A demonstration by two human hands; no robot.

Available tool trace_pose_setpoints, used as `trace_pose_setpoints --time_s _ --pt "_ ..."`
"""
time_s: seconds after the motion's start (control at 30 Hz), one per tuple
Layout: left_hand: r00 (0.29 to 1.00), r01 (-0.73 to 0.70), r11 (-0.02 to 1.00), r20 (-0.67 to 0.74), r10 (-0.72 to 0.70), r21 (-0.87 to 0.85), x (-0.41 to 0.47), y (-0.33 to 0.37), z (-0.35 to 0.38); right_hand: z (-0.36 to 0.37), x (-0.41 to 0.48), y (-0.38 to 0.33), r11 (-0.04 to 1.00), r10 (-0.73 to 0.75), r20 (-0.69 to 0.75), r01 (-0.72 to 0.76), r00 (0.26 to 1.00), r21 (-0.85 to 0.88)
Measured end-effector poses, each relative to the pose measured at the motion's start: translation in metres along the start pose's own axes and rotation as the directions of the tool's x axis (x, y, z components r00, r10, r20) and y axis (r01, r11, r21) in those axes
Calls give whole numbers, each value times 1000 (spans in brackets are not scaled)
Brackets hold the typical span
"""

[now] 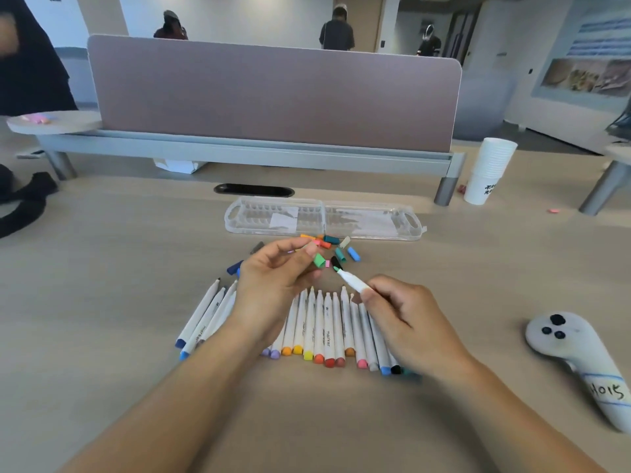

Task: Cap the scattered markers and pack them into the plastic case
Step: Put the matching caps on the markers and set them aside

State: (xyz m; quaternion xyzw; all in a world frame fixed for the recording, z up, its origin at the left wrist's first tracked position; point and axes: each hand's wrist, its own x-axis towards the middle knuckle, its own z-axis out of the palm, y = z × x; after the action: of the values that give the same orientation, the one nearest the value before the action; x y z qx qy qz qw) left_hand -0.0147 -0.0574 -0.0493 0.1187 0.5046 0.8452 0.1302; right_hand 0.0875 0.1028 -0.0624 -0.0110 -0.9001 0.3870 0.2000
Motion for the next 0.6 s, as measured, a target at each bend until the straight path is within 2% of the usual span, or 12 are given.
trace_pose_setpoints --time_s 0.3,0.47,0.6 --pt "999 -6 999 43 4 43 -9 -6 11 -10 -4 2 995 6 13 -5 1000 -96" --pt "996 -69 976 61 58 205 -13 -13 13 -10 -5 2 990 10 34 -5 999 -143" --pt "996 -89 964 35 83 249 -16 -21 15 -10 -6 3 988 -13 33 18 999 -152"
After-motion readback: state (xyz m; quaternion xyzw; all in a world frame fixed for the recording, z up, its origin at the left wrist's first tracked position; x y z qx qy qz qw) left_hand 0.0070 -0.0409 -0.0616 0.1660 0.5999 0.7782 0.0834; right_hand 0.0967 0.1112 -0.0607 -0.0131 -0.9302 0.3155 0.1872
